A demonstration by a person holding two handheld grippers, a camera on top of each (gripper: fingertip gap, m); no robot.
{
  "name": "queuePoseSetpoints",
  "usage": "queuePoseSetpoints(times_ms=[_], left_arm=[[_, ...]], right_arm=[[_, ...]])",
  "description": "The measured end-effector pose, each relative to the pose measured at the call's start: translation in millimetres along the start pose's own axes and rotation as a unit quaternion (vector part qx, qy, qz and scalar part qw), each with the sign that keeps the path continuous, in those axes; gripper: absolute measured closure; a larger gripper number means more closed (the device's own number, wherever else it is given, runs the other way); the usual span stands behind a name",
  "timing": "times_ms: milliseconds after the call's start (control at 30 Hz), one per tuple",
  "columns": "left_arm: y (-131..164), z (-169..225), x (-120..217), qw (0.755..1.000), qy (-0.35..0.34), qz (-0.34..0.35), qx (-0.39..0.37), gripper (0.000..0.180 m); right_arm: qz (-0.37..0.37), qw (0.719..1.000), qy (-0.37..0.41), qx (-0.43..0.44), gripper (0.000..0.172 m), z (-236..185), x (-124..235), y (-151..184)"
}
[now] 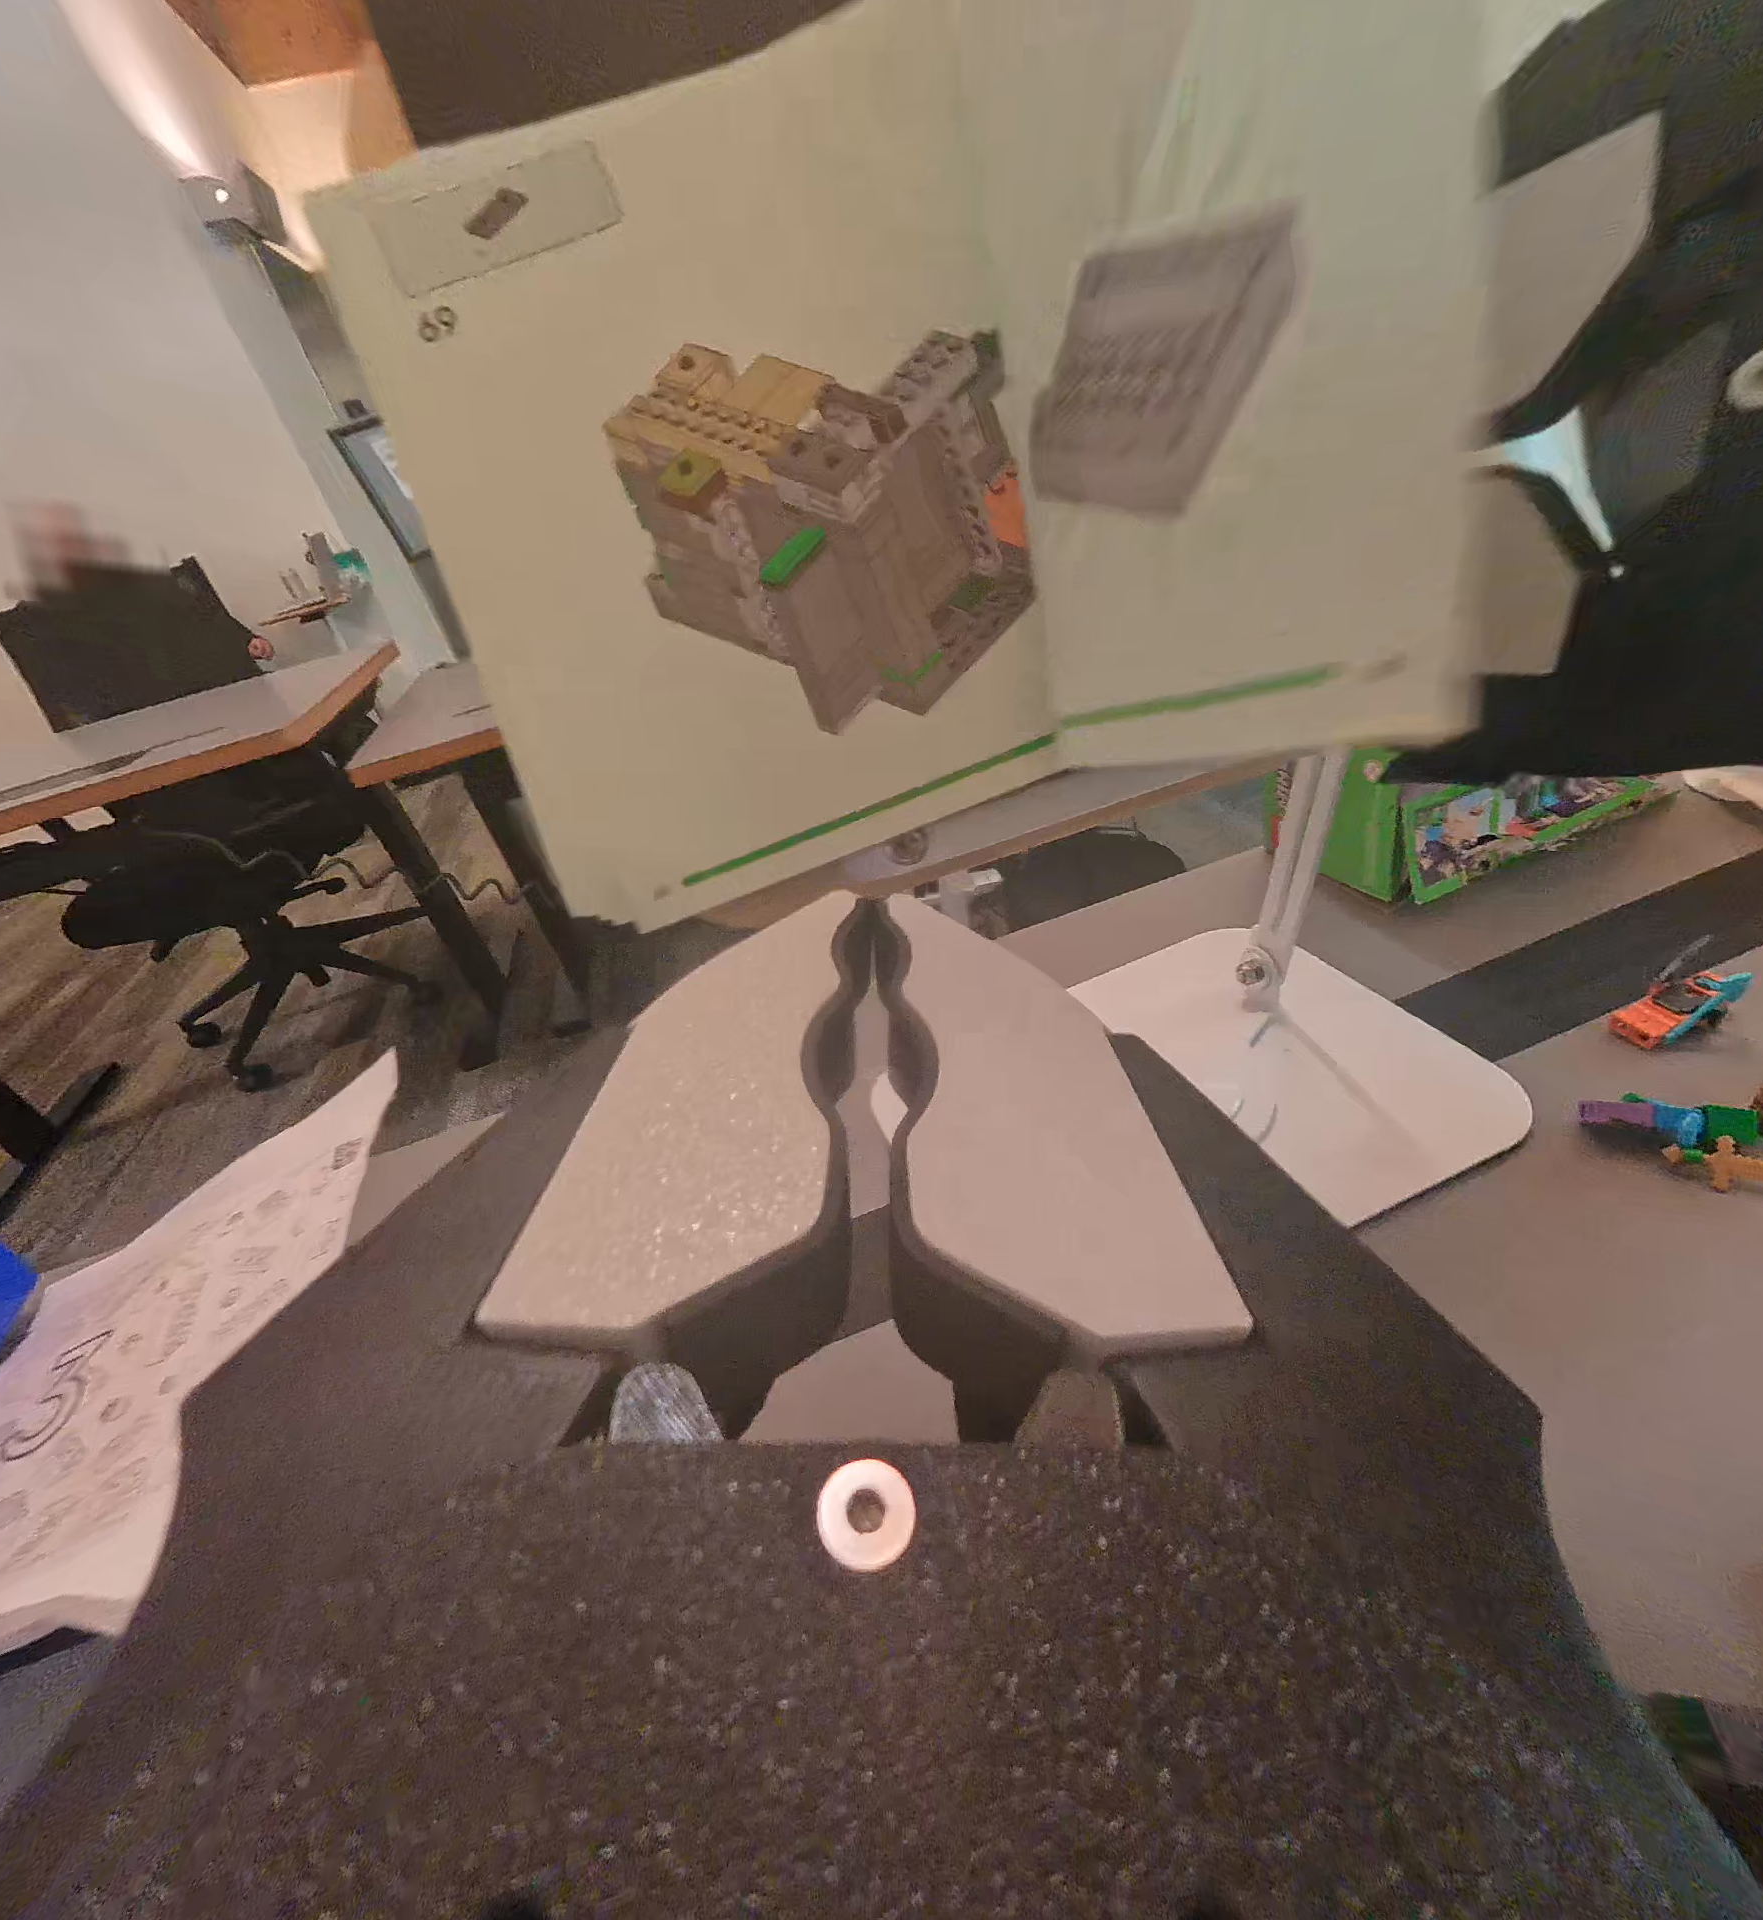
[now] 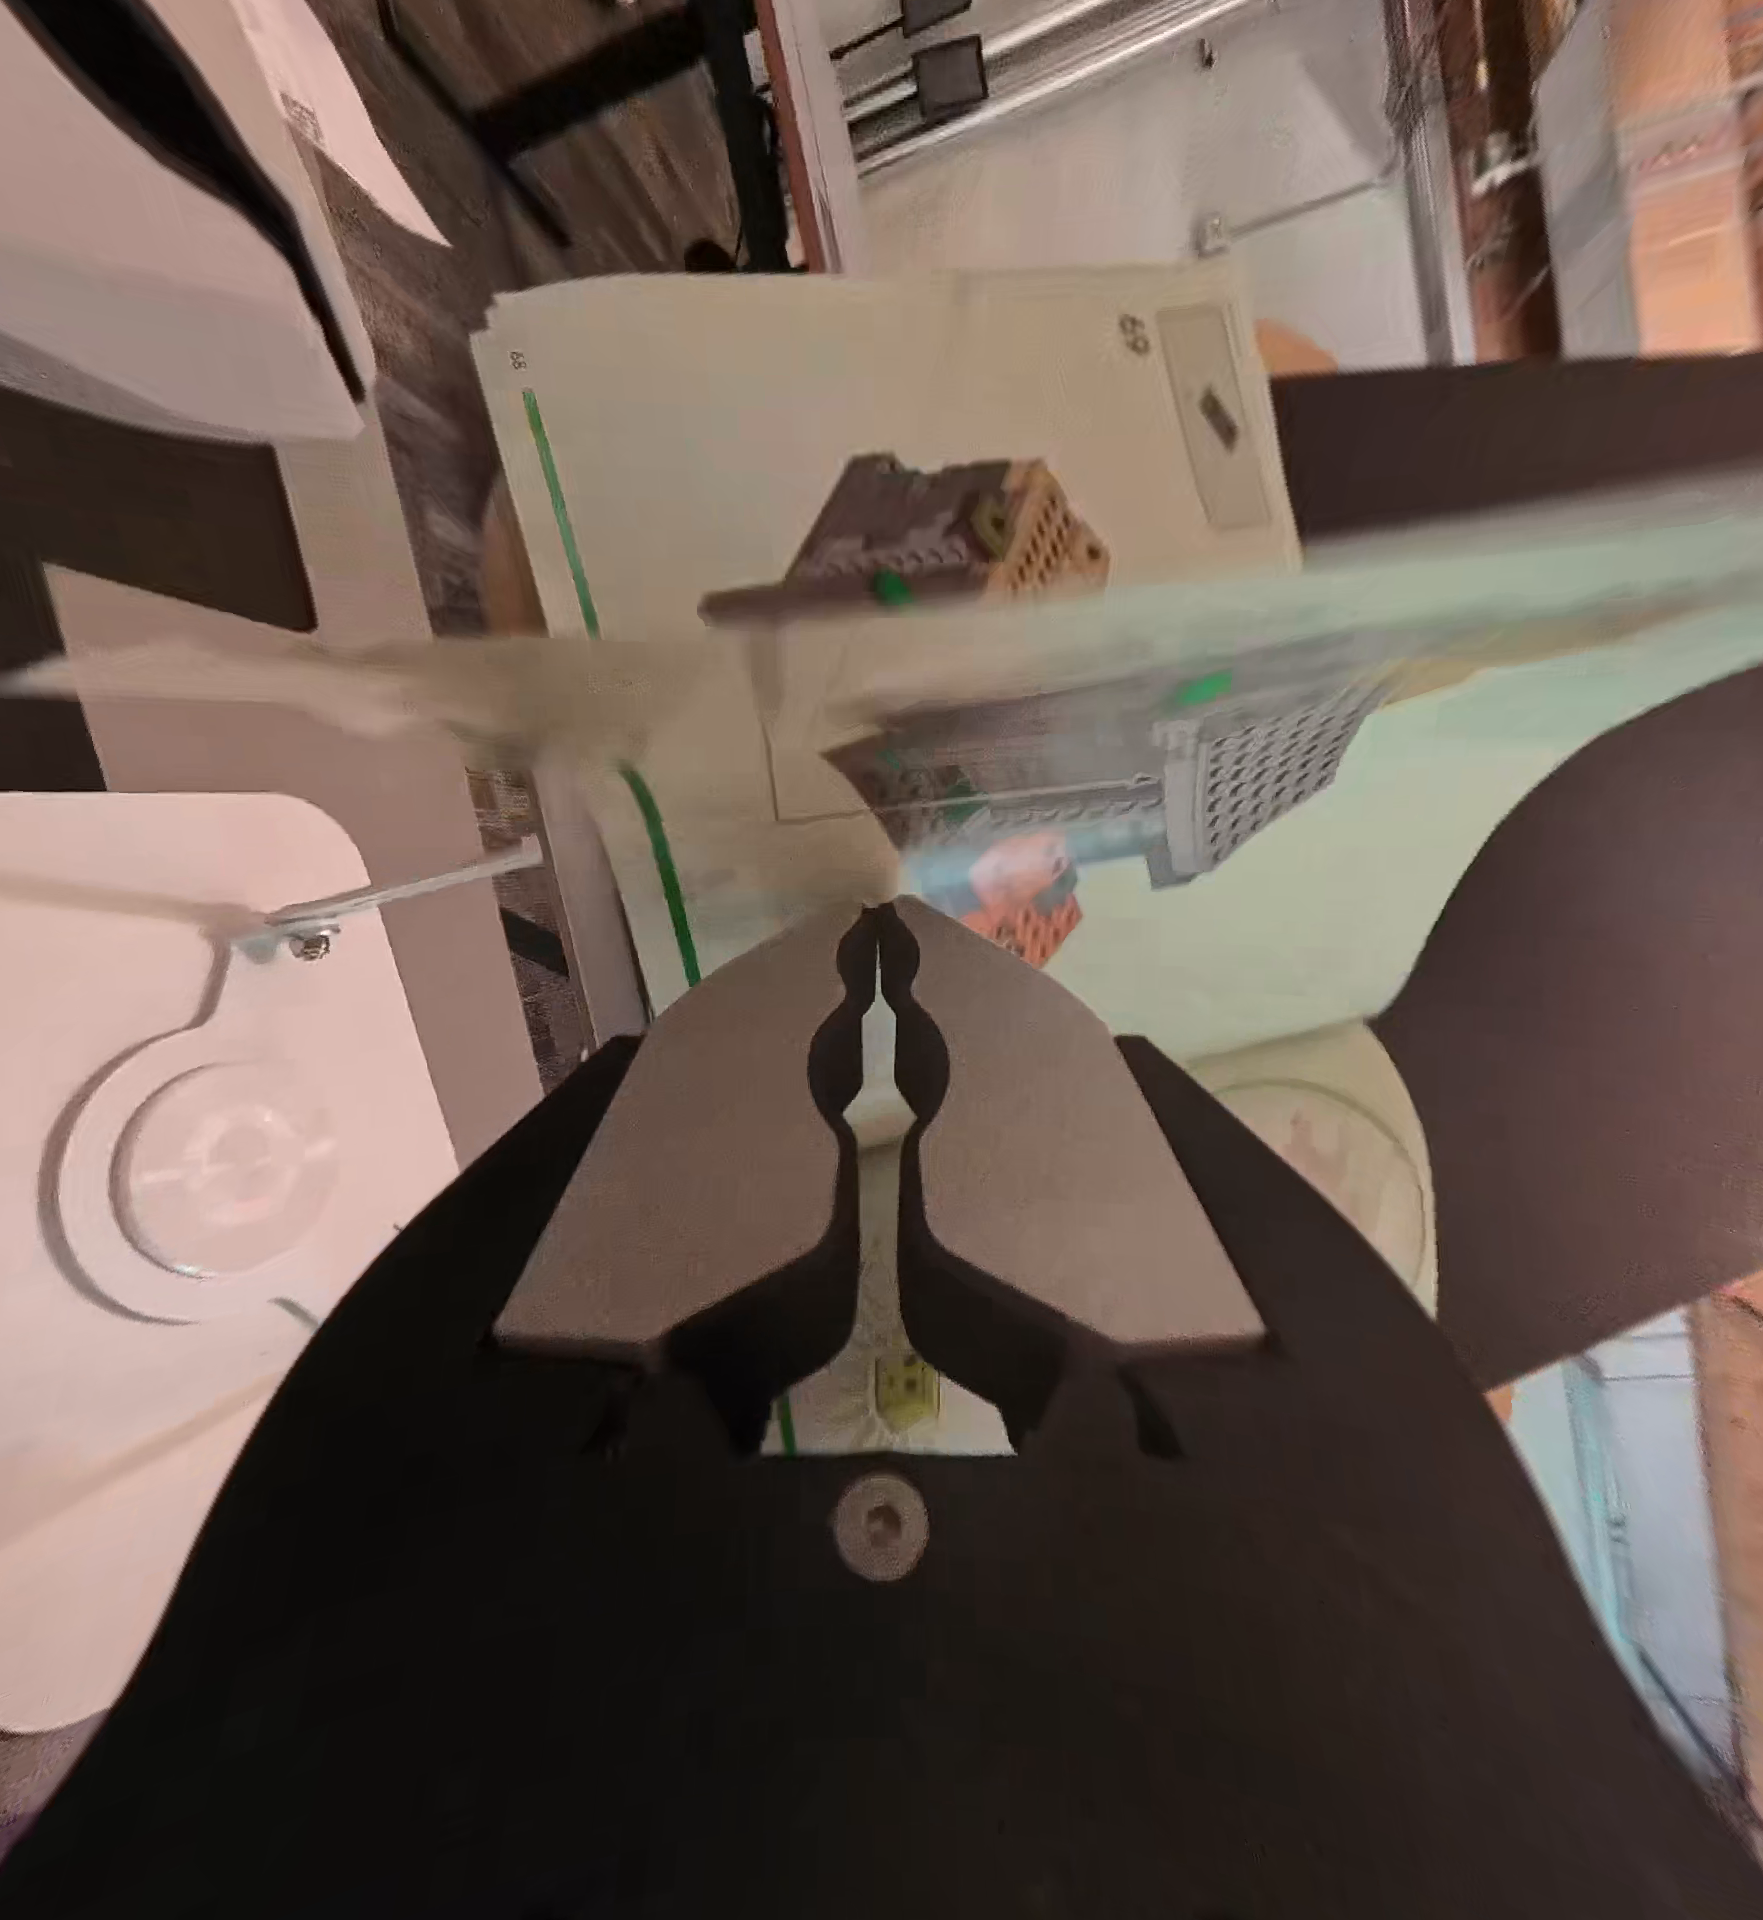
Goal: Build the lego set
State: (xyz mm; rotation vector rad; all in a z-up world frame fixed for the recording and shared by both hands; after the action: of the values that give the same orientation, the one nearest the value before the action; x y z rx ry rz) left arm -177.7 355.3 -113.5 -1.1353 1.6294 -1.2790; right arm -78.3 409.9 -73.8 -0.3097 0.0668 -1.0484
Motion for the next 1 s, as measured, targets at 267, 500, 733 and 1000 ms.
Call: queuePoseSetpoints(times_ms=[267,500,733,1000], left_arm=[[-12.6,-25.4,26.6,0.999,-0.021,0.028,-0.009,0.180],[-13.4,-22.0,26.2,0.999,-0.007,0.027,-0.035,0.180],[-15.4,-5.7,35.5,0.999,0.033,0.019,-0.033,0.180],[-13.8,26.1,86.5,0.990,0.112,-0.012,-0.084,0.180]], right_arm=[[-0.023,0.994,-0.007,0.105,0.172,-10.7,-31.0,-17.2],[-0.037,0.986,-0.007,0.160,0.172,-19.2,-39.2,-13.0],[0.042,0.998,0.000,0.039,0.172,-7.0,17.4,-30.4],[0.083,0.976,-0.067,-0.190,0.170,-23.7,152.4,-11.5]])
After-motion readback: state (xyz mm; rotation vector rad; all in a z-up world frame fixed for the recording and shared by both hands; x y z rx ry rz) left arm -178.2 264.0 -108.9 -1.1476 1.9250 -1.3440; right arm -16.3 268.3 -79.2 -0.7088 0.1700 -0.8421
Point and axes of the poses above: each gripper's, where its closed fingertips meet, x back along the fingers, y out of its underside, z = x × y across the jaws, the point moved 4 cm from there along x, back along the fingers, and after that the axes turned 4 degrees about z, right-handed, at the moved point
